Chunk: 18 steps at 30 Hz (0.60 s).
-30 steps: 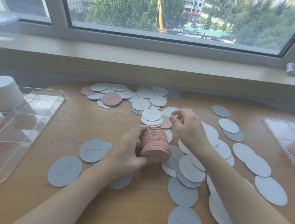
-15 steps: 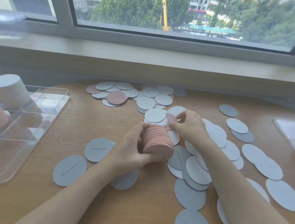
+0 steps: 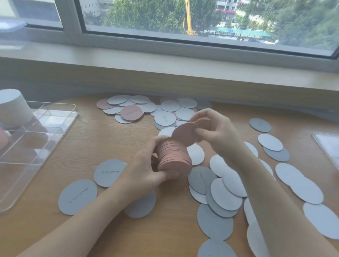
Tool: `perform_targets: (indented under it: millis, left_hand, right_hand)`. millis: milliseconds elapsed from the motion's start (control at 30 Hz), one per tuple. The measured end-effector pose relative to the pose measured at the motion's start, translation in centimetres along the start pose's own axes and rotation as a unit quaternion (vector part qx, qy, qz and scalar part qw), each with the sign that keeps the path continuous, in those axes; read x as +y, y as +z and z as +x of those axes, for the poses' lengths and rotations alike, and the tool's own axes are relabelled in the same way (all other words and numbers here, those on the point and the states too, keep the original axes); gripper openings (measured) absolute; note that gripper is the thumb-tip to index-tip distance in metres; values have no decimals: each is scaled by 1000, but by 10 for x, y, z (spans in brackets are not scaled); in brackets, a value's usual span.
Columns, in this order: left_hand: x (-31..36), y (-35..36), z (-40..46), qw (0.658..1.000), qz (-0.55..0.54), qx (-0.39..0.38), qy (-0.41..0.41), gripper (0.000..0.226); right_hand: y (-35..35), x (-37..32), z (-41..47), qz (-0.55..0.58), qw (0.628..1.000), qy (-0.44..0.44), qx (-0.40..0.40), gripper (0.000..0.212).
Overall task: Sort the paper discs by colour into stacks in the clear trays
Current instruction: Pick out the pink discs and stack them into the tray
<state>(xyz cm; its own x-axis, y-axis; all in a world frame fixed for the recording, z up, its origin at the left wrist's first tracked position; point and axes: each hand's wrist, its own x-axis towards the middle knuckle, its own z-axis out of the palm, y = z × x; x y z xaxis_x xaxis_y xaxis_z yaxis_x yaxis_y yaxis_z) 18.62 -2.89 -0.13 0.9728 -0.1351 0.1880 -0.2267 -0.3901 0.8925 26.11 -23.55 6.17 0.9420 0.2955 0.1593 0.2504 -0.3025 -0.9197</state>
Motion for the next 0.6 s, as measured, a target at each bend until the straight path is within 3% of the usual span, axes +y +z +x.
perform_targets:
  millis: [200,300,433,533,600]
  left_hand:
    - [-7,0,-2,998,36,38,-23,99]
    - [-7,0,-2,993,111,9,-26,104]
    - [-3,-7,-1,954,297,-25,-17,113]
    - [0,-9,-2,904,427,-32,-8,120]
    - [0,-10,-2,904,424,-53,-13,112]
  right_hand:
    - [33,5,-9,-20,995,-8,-96,24]
    - [44,15,-14,-93,985,-3,-145,53]
    - [51,23,-18,-178,969,-30,-171,92]
    - [52,27,-18,-205,965,-51,-158,96]
    - [52,31,-18,-195,970,-38,-142,89]
